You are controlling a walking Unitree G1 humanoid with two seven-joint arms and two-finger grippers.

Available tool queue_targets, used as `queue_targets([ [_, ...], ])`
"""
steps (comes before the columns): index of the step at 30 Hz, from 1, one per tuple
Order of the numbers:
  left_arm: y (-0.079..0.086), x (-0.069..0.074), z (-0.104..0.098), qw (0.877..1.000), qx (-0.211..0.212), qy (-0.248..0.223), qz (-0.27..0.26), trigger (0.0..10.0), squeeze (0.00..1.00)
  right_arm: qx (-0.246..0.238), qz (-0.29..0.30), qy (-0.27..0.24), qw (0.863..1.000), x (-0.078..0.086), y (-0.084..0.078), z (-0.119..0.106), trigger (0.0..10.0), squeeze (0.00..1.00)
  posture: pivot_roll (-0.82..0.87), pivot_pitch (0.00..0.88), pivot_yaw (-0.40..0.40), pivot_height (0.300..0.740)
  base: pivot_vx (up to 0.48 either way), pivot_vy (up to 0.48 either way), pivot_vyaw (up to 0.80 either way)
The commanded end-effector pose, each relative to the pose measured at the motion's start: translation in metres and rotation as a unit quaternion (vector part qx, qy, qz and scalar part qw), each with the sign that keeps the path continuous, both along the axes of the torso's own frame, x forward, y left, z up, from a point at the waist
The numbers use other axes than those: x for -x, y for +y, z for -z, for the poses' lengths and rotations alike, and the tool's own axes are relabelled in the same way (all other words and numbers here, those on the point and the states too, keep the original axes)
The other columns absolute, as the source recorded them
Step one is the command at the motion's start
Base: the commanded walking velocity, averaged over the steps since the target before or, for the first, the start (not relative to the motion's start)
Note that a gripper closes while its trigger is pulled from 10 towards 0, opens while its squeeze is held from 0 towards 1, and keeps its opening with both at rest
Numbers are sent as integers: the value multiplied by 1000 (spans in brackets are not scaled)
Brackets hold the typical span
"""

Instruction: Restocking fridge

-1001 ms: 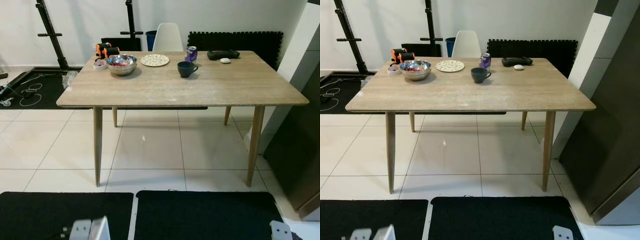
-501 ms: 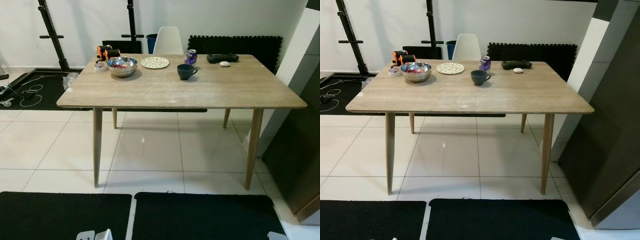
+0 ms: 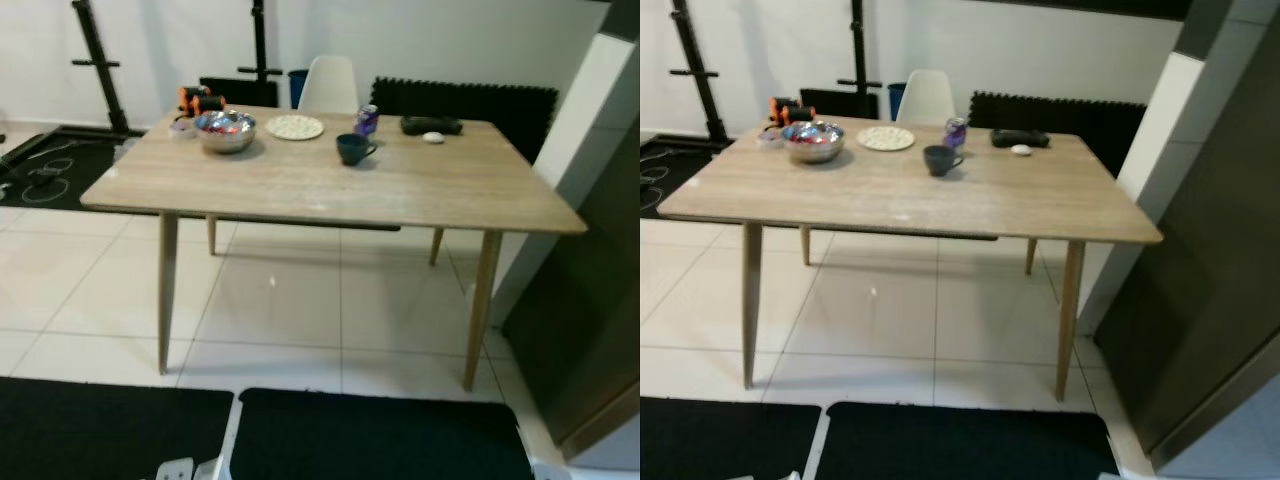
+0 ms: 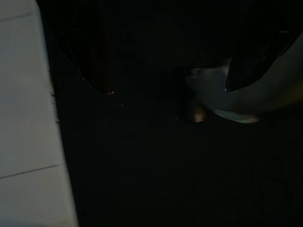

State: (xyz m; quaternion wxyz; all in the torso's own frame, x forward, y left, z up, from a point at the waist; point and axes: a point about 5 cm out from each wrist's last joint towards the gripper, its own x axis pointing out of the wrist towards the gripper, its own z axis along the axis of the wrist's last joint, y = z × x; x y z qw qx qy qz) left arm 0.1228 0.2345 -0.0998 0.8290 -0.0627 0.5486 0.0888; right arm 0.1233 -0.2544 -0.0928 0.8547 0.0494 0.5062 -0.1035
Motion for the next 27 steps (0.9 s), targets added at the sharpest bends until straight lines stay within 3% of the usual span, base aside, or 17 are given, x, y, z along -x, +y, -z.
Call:
queue_targets([
  [1, -3, 2, 1, 1000, 3, 4, 1, 10000, 0, 6, 4, -4, 1000, -1, -3, -1, 10000, 0, -61, 0, -28, 740, 0, -409, 0],
  [27, -9, -2, 2, 1000, 10, 3, 16, 10000, 0, 11, 7, -9, 1000, -7, -7, -4, 10000, 0, -62, 0, -27, 740, 0, -407, 0],
])
